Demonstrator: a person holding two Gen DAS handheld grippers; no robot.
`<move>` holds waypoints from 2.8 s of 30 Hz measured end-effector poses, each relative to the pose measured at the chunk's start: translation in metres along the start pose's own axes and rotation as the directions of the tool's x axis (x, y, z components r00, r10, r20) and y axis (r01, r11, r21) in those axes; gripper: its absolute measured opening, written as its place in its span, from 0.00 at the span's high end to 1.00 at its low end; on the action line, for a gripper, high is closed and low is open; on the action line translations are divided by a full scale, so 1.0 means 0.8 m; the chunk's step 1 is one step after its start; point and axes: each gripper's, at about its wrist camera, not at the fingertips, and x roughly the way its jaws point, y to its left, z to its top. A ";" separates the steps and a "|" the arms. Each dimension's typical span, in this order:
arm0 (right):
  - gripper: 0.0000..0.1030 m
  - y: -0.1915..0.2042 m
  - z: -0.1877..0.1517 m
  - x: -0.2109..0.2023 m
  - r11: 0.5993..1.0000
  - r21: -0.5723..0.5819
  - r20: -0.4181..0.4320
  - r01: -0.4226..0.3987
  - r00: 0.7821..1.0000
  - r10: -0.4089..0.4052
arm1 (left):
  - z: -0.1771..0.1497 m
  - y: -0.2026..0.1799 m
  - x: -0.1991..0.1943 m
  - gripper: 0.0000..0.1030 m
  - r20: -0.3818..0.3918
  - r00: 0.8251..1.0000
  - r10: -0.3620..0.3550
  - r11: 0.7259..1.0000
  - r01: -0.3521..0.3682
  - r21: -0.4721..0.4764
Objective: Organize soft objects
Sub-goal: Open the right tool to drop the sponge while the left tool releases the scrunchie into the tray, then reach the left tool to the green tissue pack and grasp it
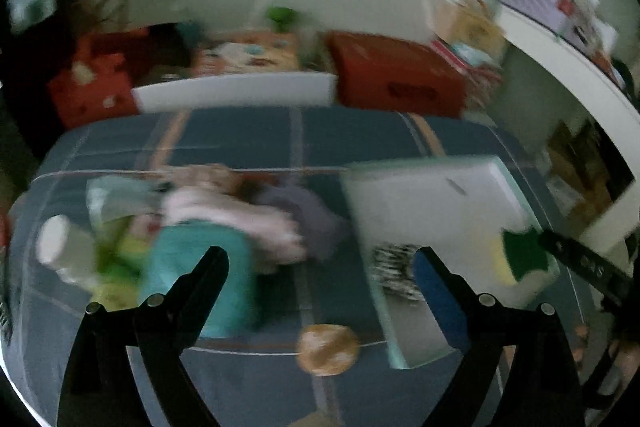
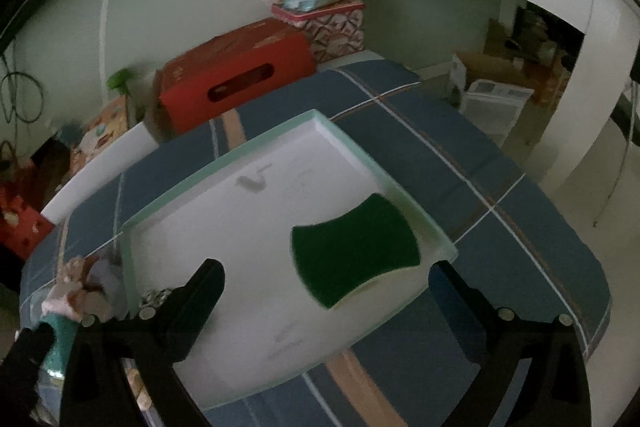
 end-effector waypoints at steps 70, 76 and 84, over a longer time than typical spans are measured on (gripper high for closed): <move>0.20 0.243 -0.181 0.036 0.826 -0.477 -0.301 -0.300 0.939 0.167 | -0.072 0.253 0.075 0.20 -0.238 0.951 0.196 0.918 -0.264 -0.296; 0.25 0.243 -0.183 0.046 0.833 -0.468 -0.315 -0.295 0.936 0.155 | -0.075 0.252 0.076 0.53 -0.239 0.963 0.124 0.928 -0.198 -0.317; 0.40 0.241 -0.184 0.049 0.829 -0.473 -0.321 -0.298 0.935 0.152 | -0.080 0.245 0.066 0.62 -0.238 0.963 0.122 0.932 -0.194 -0.306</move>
